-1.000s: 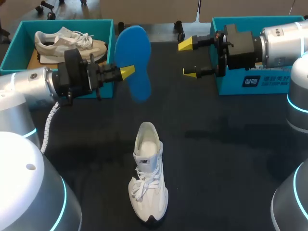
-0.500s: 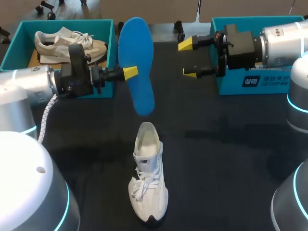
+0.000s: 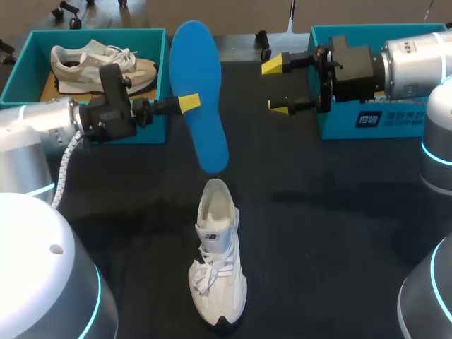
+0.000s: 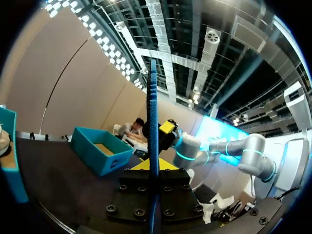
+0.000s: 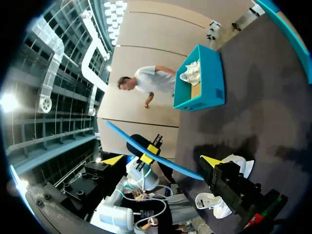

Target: Take the shoe out of the shoebox, open the shoe tongue, remove and reinsert the insole, then place the shoe into the shoebox

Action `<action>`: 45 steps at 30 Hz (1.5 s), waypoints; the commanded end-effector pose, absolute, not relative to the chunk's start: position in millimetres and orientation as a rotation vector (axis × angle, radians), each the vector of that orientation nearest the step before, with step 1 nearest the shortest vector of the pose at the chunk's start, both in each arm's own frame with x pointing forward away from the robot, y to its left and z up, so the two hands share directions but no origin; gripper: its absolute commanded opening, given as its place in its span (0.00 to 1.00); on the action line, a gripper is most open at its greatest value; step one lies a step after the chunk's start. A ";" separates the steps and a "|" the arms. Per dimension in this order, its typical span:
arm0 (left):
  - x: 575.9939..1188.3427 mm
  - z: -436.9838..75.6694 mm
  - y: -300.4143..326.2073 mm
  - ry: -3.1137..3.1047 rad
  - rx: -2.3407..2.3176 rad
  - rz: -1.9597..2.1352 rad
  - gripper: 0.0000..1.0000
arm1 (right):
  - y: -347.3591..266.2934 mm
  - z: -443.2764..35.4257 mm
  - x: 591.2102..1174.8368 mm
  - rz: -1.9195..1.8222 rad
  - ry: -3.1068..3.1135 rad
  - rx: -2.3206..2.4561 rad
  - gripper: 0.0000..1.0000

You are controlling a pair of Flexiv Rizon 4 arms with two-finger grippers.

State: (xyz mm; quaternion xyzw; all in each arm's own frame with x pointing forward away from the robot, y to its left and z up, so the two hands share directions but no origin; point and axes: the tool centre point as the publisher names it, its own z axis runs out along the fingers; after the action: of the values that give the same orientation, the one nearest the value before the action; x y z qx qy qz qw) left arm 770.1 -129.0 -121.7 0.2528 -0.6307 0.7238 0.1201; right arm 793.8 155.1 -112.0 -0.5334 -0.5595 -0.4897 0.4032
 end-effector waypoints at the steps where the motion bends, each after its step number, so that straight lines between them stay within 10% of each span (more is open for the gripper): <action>1: 774.6 -119.5 -129.4 -1.769 0.795 2.010 0.00 | 156.7 -111.9 793.8 -1.236 -1.414 -1.351 1.00; 45: 797.0 -137.1 -141.7 -1.196 1.056 1.552 0.00 | 156.7 -111.9 793.8 -1.236 -1.414 -1.351 1.00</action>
State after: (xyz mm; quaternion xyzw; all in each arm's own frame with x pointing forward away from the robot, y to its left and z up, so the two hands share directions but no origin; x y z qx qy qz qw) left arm 791.4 -146.1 -134.6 0.4307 -0.4781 0.6319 0.4321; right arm 793.8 155.1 -112.1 -0.5334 -0.5596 -0.4897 0.4032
